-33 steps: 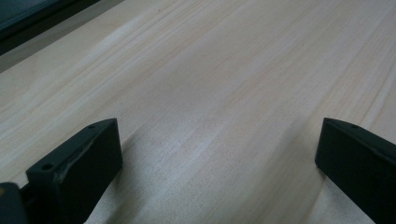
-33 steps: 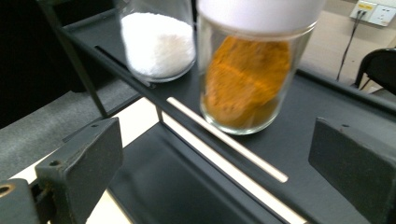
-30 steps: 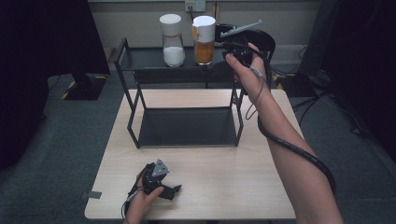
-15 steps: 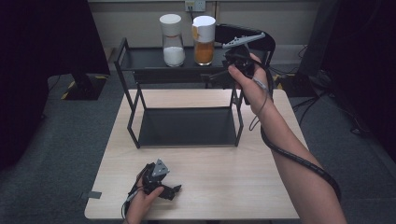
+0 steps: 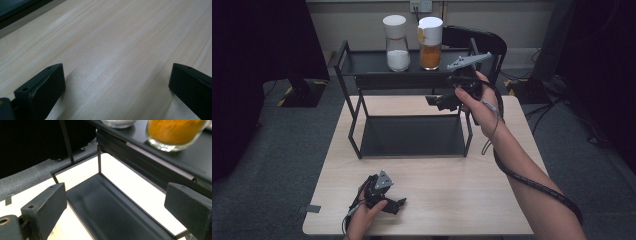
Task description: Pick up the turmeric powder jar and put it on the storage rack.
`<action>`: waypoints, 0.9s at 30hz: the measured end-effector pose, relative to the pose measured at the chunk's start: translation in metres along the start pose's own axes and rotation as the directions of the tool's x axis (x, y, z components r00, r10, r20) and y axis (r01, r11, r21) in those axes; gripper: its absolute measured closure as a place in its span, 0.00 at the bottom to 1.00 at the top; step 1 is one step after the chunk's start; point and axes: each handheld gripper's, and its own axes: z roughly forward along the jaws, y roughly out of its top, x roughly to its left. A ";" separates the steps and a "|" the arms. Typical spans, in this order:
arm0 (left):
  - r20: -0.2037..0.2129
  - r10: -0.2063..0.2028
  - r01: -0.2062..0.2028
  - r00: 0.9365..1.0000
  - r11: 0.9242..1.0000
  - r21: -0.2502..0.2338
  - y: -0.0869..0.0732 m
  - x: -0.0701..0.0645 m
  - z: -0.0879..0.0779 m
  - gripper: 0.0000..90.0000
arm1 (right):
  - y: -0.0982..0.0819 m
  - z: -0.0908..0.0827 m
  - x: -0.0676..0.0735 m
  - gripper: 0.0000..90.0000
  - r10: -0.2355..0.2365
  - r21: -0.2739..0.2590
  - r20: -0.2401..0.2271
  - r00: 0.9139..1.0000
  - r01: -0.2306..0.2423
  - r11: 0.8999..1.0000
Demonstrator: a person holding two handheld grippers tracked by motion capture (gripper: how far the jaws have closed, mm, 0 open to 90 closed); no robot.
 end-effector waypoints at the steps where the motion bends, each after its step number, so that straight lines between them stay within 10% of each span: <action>1: 0.000 0.000 0.000 1.000 1.000 0.000 0.000 0.000 0.000 0.00 | -0.002 0.001 0.000 0.04 -0.001 0.000 -0.008 1.000 0.001 1.000; 27: 0.000 0.000 0.000 1.000 1.000 0.000 0.000 0.000 0.000 0.00 | -0.065 0.026 0.005 0.04 0.046 0.012 -0.076 0.996 -0.045 0.999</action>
